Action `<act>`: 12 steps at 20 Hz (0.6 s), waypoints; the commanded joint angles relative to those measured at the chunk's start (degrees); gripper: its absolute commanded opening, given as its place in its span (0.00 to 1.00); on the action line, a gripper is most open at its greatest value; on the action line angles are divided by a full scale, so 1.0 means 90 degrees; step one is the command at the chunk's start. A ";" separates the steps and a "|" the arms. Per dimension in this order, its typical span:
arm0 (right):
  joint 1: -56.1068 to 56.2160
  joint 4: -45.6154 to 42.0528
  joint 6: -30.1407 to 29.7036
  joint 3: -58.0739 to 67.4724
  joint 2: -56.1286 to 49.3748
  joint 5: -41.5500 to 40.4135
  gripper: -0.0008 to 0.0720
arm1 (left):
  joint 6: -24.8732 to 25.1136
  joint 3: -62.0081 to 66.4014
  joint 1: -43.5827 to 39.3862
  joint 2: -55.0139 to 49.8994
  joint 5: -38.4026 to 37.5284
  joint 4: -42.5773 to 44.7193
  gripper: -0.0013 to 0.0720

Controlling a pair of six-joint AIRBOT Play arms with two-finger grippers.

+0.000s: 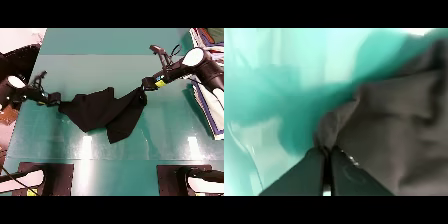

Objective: Fold the shirts.

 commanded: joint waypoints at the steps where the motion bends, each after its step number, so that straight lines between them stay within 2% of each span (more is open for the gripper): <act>1: -0.0287 -0.0143 0.0005 0.0083 0.0527 -0.0177 0.03 | 0.0002 0.0777 -0.0007 0.0792 0.0061 0.0243 0.05; 5: -0.0969 -0.0134 0.0005 0.1304 0.1314 0.0461 0.03 | 0.0005 0.2161 -0.0010 0.2244 0.0053 0.0381 0.05; 8: -0.1365 -0.0136 0.0005 0.2535 0.1812 0.0556 0.03 | -0.0007 0.3155 -0.0010 0.3140 0.0044 0.0381 0.05; 12: -0.1885 -0.0136 0.0005 0.3721 0.2363 0.0673 0.03 | -0.0359 0.4328 -0.0010 0.3917 -0.0005 0.0376 0.05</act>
